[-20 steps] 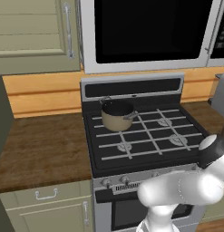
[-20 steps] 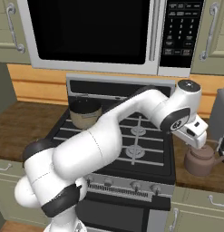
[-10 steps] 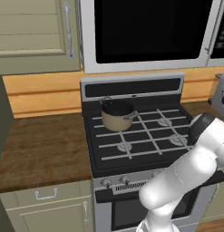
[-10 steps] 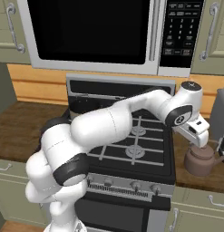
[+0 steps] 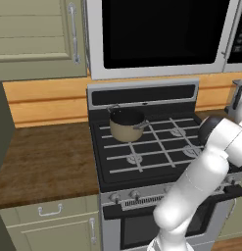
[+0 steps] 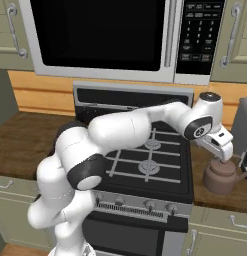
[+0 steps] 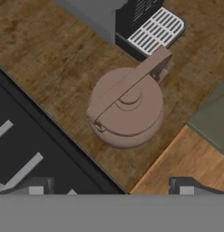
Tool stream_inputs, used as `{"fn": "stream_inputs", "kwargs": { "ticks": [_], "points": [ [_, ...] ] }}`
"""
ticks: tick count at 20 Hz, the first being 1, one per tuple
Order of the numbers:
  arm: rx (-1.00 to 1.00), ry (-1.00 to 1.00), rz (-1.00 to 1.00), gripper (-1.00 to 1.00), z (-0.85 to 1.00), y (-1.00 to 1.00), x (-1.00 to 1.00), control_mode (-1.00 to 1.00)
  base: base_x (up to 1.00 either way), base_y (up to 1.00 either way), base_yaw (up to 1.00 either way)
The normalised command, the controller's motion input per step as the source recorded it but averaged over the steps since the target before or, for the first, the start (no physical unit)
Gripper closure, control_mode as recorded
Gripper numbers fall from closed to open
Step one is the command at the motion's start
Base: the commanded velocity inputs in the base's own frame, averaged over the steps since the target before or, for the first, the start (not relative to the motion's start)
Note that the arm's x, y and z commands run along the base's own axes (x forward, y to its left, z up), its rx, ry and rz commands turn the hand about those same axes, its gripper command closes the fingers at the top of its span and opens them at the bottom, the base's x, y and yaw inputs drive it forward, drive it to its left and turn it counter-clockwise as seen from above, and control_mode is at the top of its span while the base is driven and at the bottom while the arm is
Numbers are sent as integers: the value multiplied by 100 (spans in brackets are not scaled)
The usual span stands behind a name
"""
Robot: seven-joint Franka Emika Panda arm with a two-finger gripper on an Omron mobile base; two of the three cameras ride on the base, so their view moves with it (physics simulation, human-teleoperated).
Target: Pick the kettle from the counter and place it on a stove burner. Then turn the burner on.
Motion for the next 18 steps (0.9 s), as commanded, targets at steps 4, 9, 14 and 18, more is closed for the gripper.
{"fn": "stream_inputs", "kwargs": {
  "ticks": [4, 9, 14, 18],
  "points": [
    [0, 0, 0, -100, 0, -29, 21, -100, 0, 0, 0],
    [0, 0, 0, -100, 0, -18, 18, -100, 0, 0, 0],
    [0, 2, 0, -100, -11, -6, 15, -100, 0, 0, 0],
    [-1, 1, -5, -100, -29, 0, 13, -100, 0, 0, 0]
  ]
}}
